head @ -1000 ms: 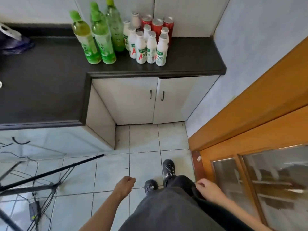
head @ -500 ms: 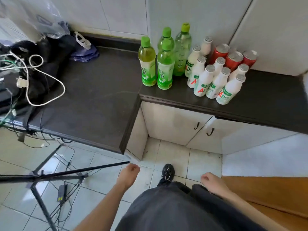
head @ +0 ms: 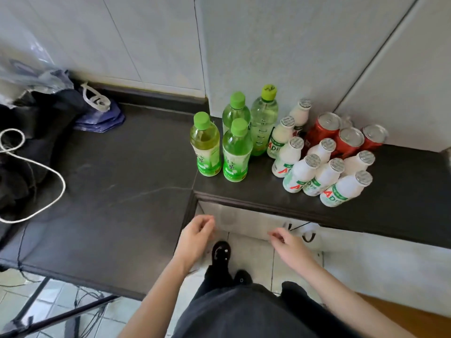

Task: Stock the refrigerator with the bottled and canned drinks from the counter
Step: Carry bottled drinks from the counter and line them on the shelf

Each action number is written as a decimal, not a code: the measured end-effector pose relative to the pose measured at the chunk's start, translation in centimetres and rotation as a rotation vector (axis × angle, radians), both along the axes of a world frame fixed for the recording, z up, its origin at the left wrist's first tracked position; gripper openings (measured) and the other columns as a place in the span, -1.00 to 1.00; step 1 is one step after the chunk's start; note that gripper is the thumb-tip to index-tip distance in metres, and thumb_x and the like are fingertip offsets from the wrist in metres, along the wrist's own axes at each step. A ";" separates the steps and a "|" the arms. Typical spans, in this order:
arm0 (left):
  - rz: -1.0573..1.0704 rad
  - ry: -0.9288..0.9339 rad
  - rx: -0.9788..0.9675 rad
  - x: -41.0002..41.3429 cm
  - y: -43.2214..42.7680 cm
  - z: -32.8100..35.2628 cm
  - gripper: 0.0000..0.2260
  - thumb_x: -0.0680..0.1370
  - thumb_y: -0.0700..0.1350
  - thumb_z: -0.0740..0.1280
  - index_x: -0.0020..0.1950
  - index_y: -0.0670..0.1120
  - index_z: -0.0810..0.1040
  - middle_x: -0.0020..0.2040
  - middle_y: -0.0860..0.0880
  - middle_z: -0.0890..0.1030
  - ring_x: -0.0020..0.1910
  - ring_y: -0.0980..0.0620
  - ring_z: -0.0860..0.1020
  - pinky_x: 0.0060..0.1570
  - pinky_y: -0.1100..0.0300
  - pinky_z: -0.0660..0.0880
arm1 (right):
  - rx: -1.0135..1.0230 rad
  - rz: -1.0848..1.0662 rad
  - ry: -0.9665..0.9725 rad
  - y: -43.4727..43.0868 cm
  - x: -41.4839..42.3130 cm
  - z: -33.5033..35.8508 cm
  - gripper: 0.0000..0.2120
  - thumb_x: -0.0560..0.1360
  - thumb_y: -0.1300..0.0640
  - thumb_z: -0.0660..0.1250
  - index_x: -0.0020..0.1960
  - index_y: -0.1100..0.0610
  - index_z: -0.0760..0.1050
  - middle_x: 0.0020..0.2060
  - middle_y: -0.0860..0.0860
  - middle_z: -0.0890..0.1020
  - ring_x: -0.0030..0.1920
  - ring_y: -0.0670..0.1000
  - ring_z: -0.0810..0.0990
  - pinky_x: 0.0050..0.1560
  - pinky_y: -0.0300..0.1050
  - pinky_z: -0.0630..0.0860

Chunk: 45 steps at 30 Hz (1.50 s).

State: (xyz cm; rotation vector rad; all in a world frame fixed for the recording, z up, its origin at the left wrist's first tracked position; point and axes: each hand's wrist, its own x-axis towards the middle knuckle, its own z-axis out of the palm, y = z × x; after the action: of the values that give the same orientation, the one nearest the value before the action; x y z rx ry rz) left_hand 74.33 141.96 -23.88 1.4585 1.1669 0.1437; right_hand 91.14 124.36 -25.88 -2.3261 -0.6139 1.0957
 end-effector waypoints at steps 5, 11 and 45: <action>0.246 -0.236 0.339 4.2 5.8 4.7 -0.78 0.58 0.00 0.25 0.22 0.04 0.46 0.12 0.14 0.50 0.03 0.33 0.48 0.00 0.40 0.39 | 0.349 -0.133 -0.176 6.5 1.7 4.3 -0.79 0.56 0.09 0.24 0.19 0.01 0.48 0.02 -0.15 0.57 0.03 -0.23 0.52 0.04 -0.30 0.42; 0.111 -0.428 0.408 8.4 10.3 6.9 -0.47 0.47 0.17 0.20 0.41 0.06 0.26 0.36 0.11 0.36 0.33 0.20 0.35 0.21 0.32 0.34 | 0.602 -0.241 -0.349 13.0 4.0 8.7 -0.62 0.52 0.03 0.30 0.30 0.06 0.37 0.13 -0.12 0.49 0.16 -0.17 0.47 0.10 -0.21 0.46; 0.665 -0.390 0.271 5.4 2.1 7.9 -0.81 0.51 0.08 0.20 -0.29 0.12 0.48 -0.35 0.20 0.45 -0.33 0.25 0.41 -0.31 0.44 0.39 | 0.827 0.045 -0.138 11.0 3.7 9.7 -0.50 0.36 -0.21 0.35 0.25 -0.21 0.30 0.11 -0.11 0.52 0.15 -0.06 0.52 0.16 -0.06 0.48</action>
State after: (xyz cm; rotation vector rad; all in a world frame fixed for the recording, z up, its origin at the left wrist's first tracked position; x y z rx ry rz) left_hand 79.72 144.09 -15.97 1.1420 1.2925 1.0324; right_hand 94.84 135.41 -16.22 -1.6660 -0.9538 0.5339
